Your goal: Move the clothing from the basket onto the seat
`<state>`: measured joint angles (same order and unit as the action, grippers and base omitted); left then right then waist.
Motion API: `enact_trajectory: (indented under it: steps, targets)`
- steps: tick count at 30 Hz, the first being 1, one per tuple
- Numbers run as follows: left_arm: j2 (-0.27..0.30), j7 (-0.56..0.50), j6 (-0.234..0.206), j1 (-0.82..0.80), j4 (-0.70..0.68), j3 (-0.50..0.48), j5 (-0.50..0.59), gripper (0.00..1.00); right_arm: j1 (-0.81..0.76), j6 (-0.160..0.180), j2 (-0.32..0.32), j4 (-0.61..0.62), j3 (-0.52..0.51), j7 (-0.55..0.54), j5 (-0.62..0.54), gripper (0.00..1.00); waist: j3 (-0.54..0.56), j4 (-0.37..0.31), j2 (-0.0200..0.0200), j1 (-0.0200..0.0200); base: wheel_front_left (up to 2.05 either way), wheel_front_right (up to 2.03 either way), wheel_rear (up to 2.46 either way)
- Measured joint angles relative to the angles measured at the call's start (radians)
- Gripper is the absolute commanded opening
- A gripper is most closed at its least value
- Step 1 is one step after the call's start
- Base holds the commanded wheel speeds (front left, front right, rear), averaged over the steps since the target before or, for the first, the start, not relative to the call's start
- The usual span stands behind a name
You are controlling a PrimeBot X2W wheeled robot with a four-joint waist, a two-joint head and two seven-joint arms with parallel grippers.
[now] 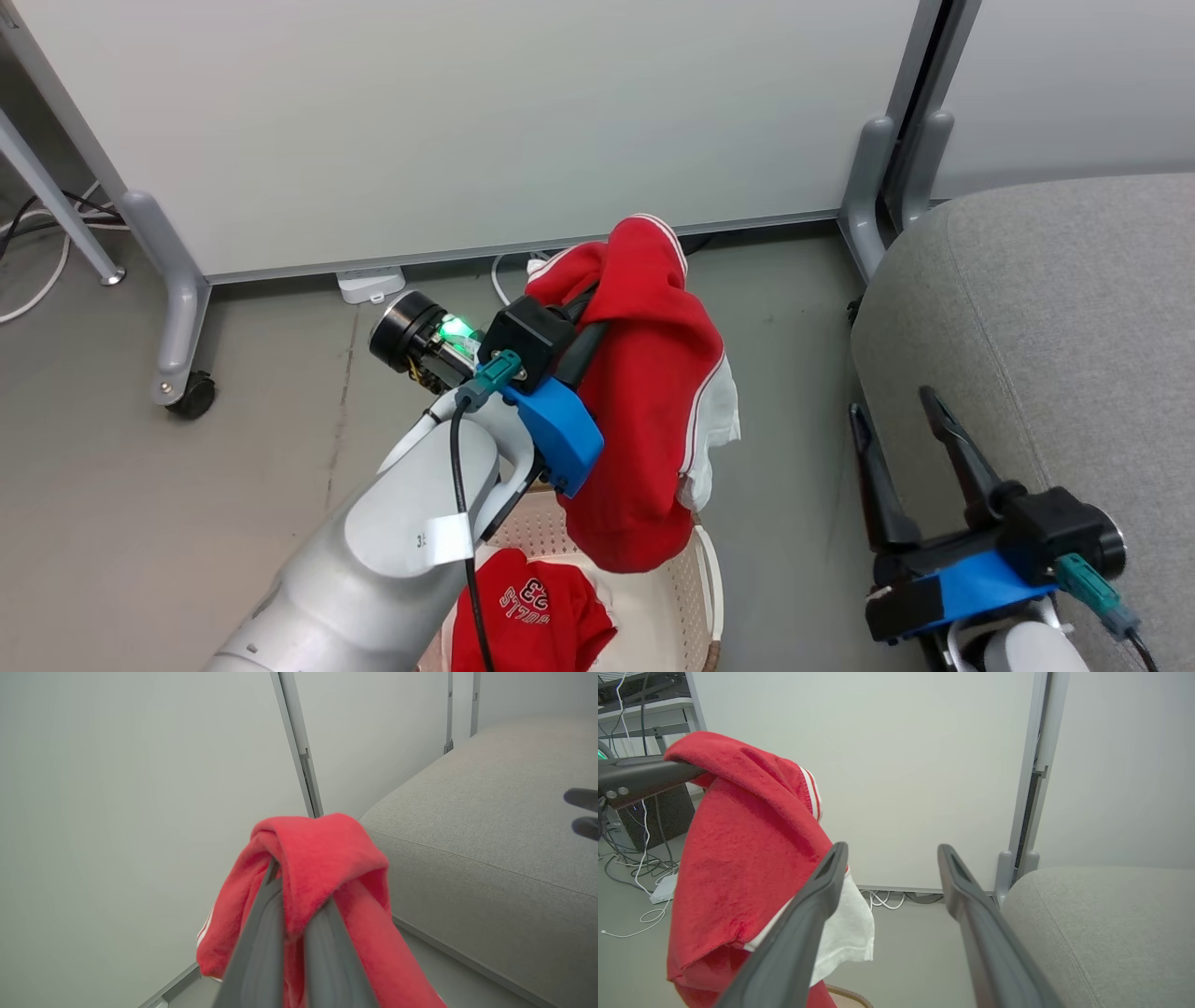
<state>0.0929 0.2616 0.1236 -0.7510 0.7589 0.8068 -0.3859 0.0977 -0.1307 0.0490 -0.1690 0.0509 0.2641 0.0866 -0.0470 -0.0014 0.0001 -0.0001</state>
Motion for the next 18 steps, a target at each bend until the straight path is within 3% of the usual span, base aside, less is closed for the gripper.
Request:
enact_trajectory:
  steps: [9,18]
  targets:
    - [-0.006,0.000,0.000,-0.037,0.005,0.015,0.002,0.00,0.139,0.000,0.000,-0.025,0.166,0.000,0.026,1.00,-0.037,0.010,0.0000,0.0001,0.00,0.00,0.00]
    - [-0.025,0.000,0.001,-0.077,0.002,0.039,0.004,0.00,0.296,0.000,0.000,-0.143,0.290,0.000,0.038,1.00,-0.082,0.037,0.0000,0.0003,0.00,0.00,0.00]
